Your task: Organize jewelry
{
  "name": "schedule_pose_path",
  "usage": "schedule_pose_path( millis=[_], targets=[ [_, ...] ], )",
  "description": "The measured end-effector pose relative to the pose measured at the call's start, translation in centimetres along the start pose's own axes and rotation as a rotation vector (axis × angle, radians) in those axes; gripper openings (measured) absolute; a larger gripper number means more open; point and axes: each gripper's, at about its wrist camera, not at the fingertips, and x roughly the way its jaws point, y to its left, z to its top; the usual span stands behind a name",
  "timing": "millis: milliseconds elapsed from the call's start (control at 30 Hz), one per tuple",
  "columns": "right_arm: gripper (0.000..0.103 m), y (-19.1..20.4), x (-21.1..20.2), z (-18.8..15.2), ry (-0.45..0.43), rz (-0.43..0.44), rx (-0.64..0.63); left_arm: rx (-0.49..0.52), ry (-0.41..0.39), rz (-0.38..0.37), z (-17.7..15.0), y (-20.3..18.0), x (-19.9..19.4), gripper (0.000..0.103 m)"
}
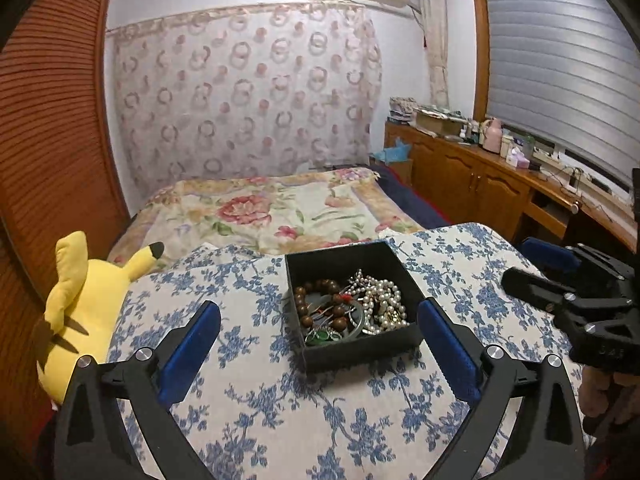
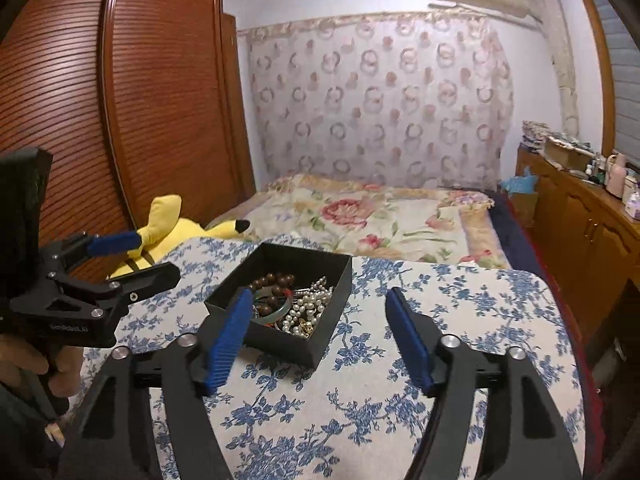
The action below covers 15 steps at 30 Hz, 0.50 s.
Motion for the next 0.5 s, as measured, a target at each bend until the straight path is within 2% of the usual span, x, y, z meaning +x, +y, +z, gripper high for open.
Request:
schedule_pose_path(
  millis=[200,333,500],
  targets=[
    [0.093,0.0,-2.4,-0.6,-0.039,-0.033,0.025,-0.012,-0.015,0.052,-1.4,0.1,-2.0,0.095],
    [0.1,-0.2,-3.4,-1.3,-0.05,-0.072,0.038,-0.023,-0.012,0.064,-2.3,0.0,-3.0,0.095],
    [0.101,-0.2,-4.2,-2.0,-0.048,-0.11,0.047,-0.049,-0.014,0.05,-3.1,0.2,-4.1,0.095]
  ],
)
